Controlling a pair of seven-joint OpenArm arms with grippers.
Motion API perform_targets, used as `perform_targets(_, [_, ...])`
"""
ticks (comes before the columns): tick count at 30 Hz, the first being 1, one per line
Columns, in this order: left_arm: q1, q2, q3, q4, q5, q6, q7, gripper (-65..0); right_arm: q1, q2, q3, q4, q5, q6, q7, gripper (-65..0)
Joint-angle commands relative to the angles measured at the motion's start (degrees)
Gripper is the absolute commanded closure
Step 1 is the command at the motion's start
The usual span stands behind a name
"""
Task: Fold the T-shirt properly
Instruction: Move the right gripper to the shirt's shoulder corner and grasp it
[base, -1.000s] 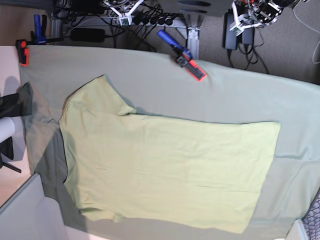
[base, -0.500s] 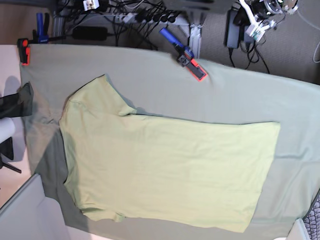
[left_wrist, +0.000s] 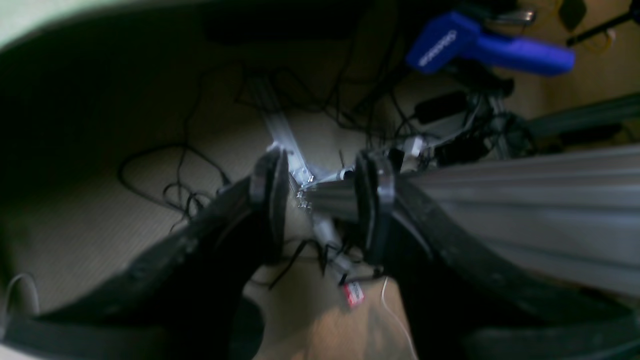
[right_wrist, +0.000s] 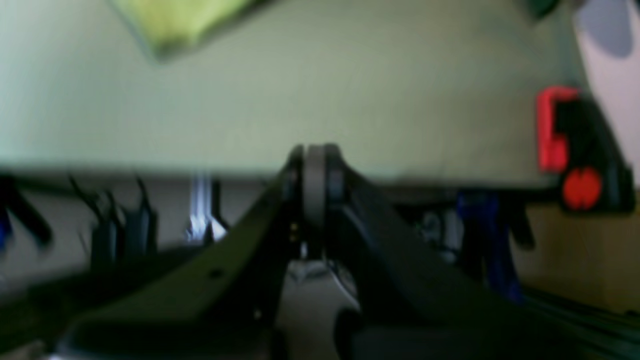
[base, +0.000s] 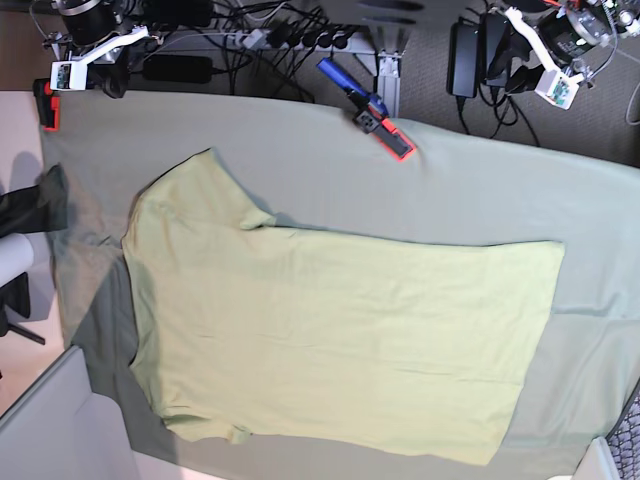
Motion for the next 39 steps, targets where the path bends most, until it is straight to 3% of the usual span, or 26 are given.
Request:
perform_targets(1, [0.7,-0.3,-0.5,1.1,-0.7,-0.8,0.2,-25.6,1.0,0.6,0.9,0.6,1.5,-1.5,0.9,-10.6])
perform_targets(5, [1.1,-0.3,-0.5,1.1,-1.0,-0.8,2.4,-25.6,6.4,0.2,0.9,-0.5,4.1,-4.3,0.5,-33.4])
perform_targets(7, [1.7,-0.3,-0.5,1.1,-1.1,-0.8,2.3,-25.6,9.2,-0.3,0.9,-1.6,5.4,-6.2,-1.0,-37.2])
perform_targets(15, [3.8,-0.3,-0.5,1.2,-1.0,-0.9,2.3,-25.6,18.8,-2.9,0.9,-8.4,11.1,-6.9,-5.6,-37.2])
perform_targets(22, [4.4,-0.3,-0.5,1.2,-1.1,-1.3,2.3,-25.6,22.7,-5.7,0.2,-12.5,14.3,-3.7,-6.6,-37.2])
perform_targets(31, [4.4,-0.3,-0.5,1.2,-1.1,-1.3,2.3,-25.6,25.5,-9.2,-8.4,-12.9,11.5,-3.6,-6.3,-37.2])
perform_targets(39, [4.6,-0.3,-0.5,1.2,-1.1,-1.4,2.3,-25.6,29.9,-12.3,-8.9,-16.0,10.6,-3.5,-6.3,-37.2])
